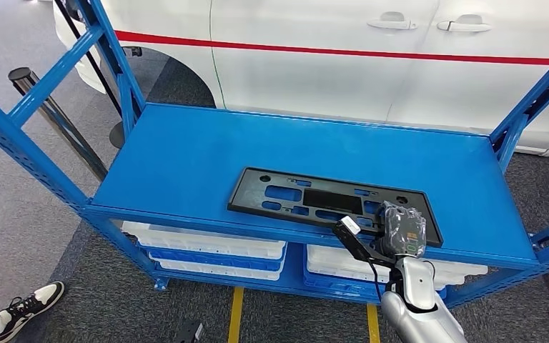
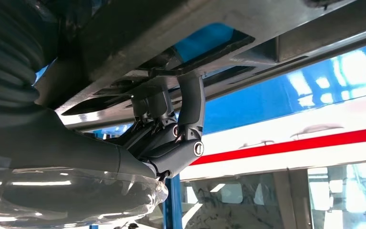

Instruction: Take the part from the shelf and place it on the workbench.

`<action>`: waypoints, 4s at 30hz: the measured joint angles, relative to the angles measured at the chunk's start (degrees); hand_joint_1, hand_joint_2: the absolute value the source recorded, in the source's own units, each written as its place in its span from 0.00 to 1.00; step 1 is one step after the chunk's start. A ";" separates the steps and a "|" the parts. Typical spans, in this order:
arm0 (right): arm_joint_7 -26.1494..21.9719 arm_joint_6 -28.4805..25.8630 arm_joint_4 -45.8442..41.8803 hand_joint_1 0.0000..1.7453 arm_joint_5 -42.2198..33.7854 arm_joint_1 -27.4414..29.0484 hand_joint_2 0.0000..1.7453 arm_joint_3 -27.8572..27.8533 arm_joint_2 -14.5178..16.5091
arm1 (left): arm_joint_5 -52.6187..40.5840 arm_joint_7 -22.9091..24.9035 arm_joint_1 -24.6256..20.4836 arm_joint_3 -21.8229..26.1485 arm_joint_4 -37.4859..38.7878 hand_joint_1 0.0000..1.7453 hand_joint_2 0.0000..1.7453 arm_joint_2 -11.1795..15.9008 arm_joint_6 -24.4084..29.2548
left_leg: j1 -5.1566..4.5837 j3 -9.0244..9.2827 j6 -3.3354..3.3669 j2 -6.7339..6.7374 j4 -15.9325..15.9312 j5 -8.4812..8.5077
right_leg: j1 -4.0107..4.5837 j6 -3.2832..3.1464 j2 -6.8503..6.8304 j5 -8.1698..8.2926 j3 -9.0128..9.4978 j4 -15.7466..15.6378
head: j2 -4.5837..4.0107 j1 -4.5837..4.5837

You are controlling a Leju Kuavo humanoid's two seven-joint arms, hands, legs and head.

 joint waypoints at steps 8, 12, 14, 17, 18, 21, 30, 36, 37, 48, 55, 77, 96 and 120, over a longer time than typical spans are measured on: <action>-0.22 0.02 -0.27 1.00 -0.05 0.21 1.00 -0.11 -0.16 | 0.27 0.00 0.02 -0.07 0.00 0.00 0.00 0.00 -0.03 | 0.00 0.00 0.00 0.00 0.00 0.00 | 0.00 0.00 0.00 0.00 0.00 0.00 | 0.00 0.00; -0.25 0.02 -0.27 1.00 -0.05 0.23 1.00 -0.12 -0.16 | 0.29 -0.01 0.04 -0.07 0.00 0.00 0.50 0.00 -0.05 | 0.00 0.00 0.00 0.00 0.00 0.00 | 0.00 0.00 0.00 0.00 0.01 0.00 | 0.00 0.01; -0.35 0.08 -0.29 1.00 -0.16 0.23 1.00 -0.12 -0.16 | 0.58 -0.09 0.07 -0.07 0.00 0.00 1.00 0.01 -0.26 | 0.00 0.01 0.00 0.00 0.00 0.00 | 0.00 0.00 0.00 0.00 0.01 0.00 | 0.00 0.00; -0.59 0.39 -0.54 1.00 -0.42 0.30 1.00 -0.12 -0.16 | 1.39 -0.38 0.17 -0.05 0.00 0.00 1.00 0.07 -0.79 | 0.00 0.01 0.00 0.00 0.00 0.00 | 0.00 0.00 0.00 0.00 0.01 0.00 | 0.00 -0.02; -0.68 0.54 -0.67 1.00 -0.47 0.35 1.00 -0.12 -0.16 | 1.63 -0.50 0.22 -0.04 0.00 0.00 1.00 0.10 -0.91 | 0.00 0.01 0.00 0.00 0.00 0.00 | 0.00 0.00 0.00 0.00 0.01 0.00 | 0.00 -0.02; -0.84 0.95 -1.36 1.00 -0.50 0.56 1.00 -0.12 -0.17 | 1.72 -0.96 0.27 -0.07 -0.01 0.00 1.00 0.17 -0.49 | 0.00 0.01 0.00 0.00 0.00 0.00 | 0.00 0.00 0.00 0.00 0.01 0.00 | 0.00 -0.01; -5.15 -2.69 -16.95 1.00 -0.16 4.32 1.00 0.88 -0.38 | 3.52 -2.23 0.67 -0.22 -0.28 0.00 1.00 0.20 0.28 | -0.02 -0.09 -0.01 -0.01 0.01 -0.02 | -0.02 0.00 -0.01 -0.01 -0.10 0.01 | 0.00 -0.02; -8.98 -4.82 -33.96 1.00 -0.16 6.37 1.00 3.53 -2.48 | 3.75 -3.64 0.94 -0.28 -0.28 0.00 1.00 0.35 0.27 | -0.08 -0.11 0.00 -0.05 0.02 -0.11 | -0.09 0.06 -0.04 -0.05 -0.09 -0.07 | 0.00 -0.01; -9.59 -5.26 -35.40 1.00 -0.03 6.69 1.00 3.76 -2.81 | 3.69 -3.72 0.94 -0.32 -0.28 0.00 1.00 0.35 0.30 | -0.11 -0.11 0.01 -0.05 0.02 -0.12 | -0.12 0.07 -0.04 -0.05 -0.08 -0.09 | 0.00 -0.01; -15.59 -5.70 -38.39 1.00 -0.37 8.46 1.00 3.69 -3.75 | 3.53 -3.69 0.85 -0.51 -0.29 0.00 1.00 0.34 0.76 | -0.20 -0.09 1.61 0.16 -0.68 0.65 | -0.64 1.24 0.00 -1.73 -1.09 2.27 | 0.00 0.02; -16.63 -5.69 -38.18 1.00 0.65 10.37 1.00 3.97 -3.50 | 6.68 -5.34 2.31 0.04 -0.28 0.00 1.00 0.41 2.48 | -0.26 -0.72 1.61 0.07 0.07 0.65 | -0.56 0.91 -0.01 -2.77 -6.19 11.82 | 0.00 0.04; -8.87 -5.68 -35.19 1.00 -4.38 5.42 1.00 10.34 -4.77 | 2.21 -2.57 2.22 0.99 0.42 0.00 1.00 2.16 1.75 | 0.29 2.22 -0.55 -0.04 0.10 -2.29 | -0.40 0.75 -0.64 5.80 -8.23 2.46 | 0.00 -0.37; -12.26 -3.25 -35.33 1.00 -7.54 5.05 1.00 4.07 -8.43 | 0.94 -1.17 -0.20 -2.85 -2.15 0.00 1.00 1.38 1.61 | 0.53 -8.34 -2.45 0.37 7.98 -3.14 | -0.12 -2.34 -0.39 1.70 -3.32 1.41 | 0.00 -0.36; -12.88 -0.34 -35.03 1.00 -10.83 3.71 1.00 4.25 -8.40 | 1.42 -1.62 -0.30 -3.26 -2.73 0.00 1.00 1.42 1.42 | 0.39 -6.12 -0.69 0.68 1.34 4.23 | -0.09 0.07 -0.05 -1.62 -0.90 3.42 | 0.00 -0.54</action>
